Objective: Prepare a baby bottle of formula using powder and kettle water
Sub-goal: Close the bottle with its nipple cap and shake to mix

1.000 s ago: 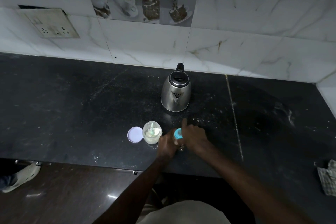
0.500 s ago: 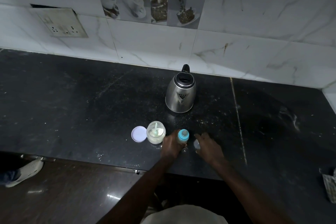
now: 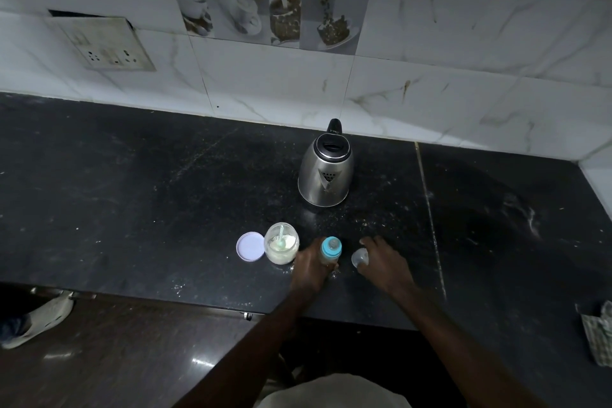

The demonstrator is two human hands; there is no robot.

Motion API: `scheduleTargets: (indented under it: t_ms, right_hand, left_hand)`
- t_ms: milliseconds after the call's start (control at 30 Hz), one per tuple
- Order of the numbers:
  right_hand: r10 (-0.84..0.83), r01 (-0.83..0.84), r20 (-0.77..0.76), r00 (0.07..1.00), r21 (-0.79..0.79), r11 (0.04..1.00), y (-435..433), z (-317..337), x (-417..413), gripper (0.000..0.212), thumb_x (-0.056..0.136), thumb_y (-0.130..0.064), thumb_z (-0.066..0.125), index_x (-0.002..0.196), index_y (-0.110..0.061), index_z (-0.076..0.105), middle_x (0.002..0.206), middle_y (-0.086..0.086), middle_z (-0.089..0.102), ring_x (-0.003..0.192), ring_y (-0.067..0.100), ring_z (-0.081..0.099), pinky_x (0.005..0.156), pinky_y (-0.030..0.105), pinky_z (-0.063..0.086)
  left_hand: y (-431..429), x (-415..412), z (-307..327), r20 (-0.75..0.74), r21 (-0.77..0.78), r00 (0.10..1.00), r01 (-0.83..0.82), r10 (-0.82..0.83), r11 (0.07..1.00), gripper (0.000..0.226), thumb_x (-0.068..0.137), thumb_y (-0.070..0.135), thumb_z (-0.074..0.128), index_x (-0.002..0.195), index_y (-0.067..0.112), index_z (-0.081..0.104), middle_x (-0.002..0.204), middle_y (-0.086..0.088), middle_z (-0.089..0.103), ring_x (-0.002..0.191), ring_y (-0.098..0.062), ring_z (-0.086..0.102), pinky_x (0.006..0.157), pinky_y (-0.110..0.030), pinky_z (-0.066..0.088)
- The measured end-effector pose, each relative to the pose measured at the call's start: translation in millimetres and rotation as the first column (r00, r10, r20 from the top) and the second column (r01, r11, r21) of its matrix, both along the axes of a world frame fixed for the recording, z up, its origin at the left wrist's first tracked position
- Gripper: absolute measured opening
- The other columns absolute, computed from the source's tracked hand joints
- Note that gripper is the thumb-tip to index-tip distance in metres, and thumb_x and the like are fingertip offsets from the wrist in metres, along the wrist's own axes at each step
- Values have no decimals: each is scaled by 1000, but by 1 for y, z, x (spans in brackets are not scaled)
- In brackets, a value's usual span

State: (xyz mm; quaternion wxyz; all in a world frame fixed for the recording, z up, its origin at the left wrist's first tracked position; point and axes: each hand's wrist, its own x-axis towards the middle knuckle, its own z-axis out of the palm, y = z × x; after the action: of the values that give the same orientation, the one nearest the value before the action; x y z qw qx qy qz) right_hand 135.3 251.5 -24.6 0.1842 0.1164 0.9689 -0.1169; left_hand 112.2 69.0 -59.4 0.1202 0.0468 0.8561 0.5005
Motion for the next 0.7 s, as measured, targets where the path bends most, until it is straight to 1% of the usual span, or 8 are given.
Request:
scheduleTargets:
  t_ms: [100, 233, 333, 400, 467, 533, 600, 700]
  right_hand:
    - [-1, 1, 2, 1000, -34, 999, -5, 1, 0, 67, 92, -41, 72, 152, -25, 46, 150, 0, 48, 131, 25, 59, 101, 42, 55]
    - [-17, -2, -169, 986, -111, 994, -4, 25, -11, 71, 86, -35, 76, 150, -22, 50, 147, 1, 54, 128, 25, 61, 99, 46, 56]
    - [45, -97, -251, 967, -199, 975, -5, 48, -22, 71, 80, -32, 81, 146, -23, 55, 139, -1, 59, 122, 21, 63, 99, 46, 56]
    - [163, -218, -262, 951, -194, 957, -9, 58, -27, 68, 79, -29, 80, 143, -23, 59, 134, -3, 60, 118, 20, 65, 96, 42, 56]
    - [240, -283, -257, 936, -148, 948, -13, 65, -32, 62, 81, -28, 78, 140, -23, 62, 134, -5, 59, 116, 20, 65, 94, 41, 56]
    - [238, -280, -260, 936, -142, 949, -12, 71, -37, 55, 82, -28, 77, 136, -24, 66, 133, -5, 60, 116, 21, 65, 94, 42, 55]
    - [223, -272, -271, 936, -158, 949, -9, 76, -40, 48, 82, -29, 78, 129, -24, 69, 128, -4, 62, 112, 21, 65, 93, 43, 55]
    - [276, -331, -265, 924, -195, 923, -10, 79, -41, 43, 80, -28, 81, 122, -22, 73, 120, -3, 65, 108, 20, 66, 93, 43, 54]
  left_hand:
    - [1, 1, -1, -4, 9, 1000, -17, 17, 1000, 47, 82, 9, 84, 126, 8, 68, 116, -8, 77, 107, -20, 72, 92, -26, 54]
    - [0, 1, -1, -2, 0, 1000, -13, 13, 1000, 42, 82, 10, 83, 122, 9, 69, 112, -7, 78, 102, -19, 72, 91, -36, 57]
    - [0, -1, -1, 18, -7, 1000, -17, 17, 1000, 43, 82, 13, 84, 123, 8, 69, 113, -8, 77, 103, -21, 72, 92, -36, 56]
    - [1, -1, -1, 19, -21, 1000, -16, 17, 1000, 44, 81, 13, 84, 122, 7, 69, 112, -9, 78, 102, -23, 73, 89, -33, 55]
    - [1, -1, -2, 19, -29, 1000, -12, 13, 1000, 41, 83, 15, 83, 121, 8, 69, 110, -9, 78, 101, -24, 73, 89, -36, 56]
    - [1, -2, -2, 15, -42, 1000, -2, 2, 999, 38, 85, 18, 82, 120, 9, 69, 111, -8, 78, 102, -23, 73, 91, -39, 55]
    - [0, -3, -1, 18, -43, 1000, -2, 3, 999, 38, 86, 19, 81, 120, 11, 69, 111, -7, 77, 102, -21, 72, 91, -37, 55]
    - [0, -4, -2, 32, -43, 999, -9, 11, 999, 35, 86, 20, 80, 117, 10, 69, 107, -7, 78, 99, -22, 72, 87, -36, 55]
